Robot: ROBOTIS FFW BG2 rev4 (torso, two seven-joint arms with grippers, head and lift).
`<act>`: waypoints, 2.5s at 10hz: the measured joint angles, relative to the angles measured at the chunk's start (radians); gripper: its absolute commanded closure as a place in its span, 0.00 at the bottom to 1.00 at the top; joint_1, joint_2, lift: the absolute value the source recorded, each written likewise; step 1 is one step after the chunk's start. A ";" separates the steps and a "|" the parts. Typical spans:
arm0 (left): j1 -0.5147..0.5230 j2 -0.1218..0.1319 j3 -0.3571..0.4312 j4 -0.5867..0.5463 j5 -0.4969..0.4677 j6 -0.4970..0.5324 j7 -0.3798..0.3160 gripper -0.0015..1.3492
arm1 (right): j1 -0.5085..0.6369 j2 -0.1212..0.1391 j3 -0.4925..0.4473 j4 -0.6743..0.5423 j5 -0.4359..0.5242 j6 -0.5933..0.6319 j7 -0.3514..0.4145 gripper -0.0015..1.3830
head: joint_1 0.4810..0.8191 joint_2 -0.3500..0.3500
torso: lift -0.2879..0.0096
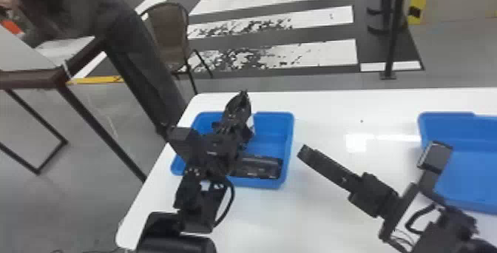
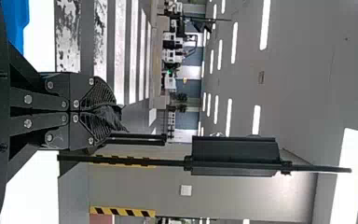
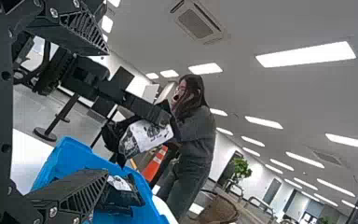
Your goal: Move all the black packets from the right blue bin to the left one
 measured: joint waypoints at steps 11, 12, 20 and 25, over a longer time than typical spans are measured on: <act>0.213 -0.008 -0.062 -0.093 0.212 -0.436 0.008 0.24 | 0.228 0.043 -0.446 -0.223 0.419 -0.163 -0.017 0.09 | 0.63 0.78 | 0.50; 0.282 -0.017 -0.052 -0.160 0.192 -0.422 0.028 0.24 | 0.294 0.058 -0.509 -0.286 0.482 -0.201 -0.057 0.09 | 0.63 0.72 | 0.50; 0.644 -0.096 0.149 -0.544 0.034 -0.062 0.022 0.21 | 0.840 0.172 -0.741 -0.793 0.863 -0.320 -0.260 0.09 | 0.63 0.63 | 0.50; 0.725 -0.097 0.203 -0.620 0.015 -0.054 0.027 0.22 | 0.938 0.193 -0.775 -0.870 0.924 -0.320 -0.307 0.09 | 0.63 0.63 | 0.50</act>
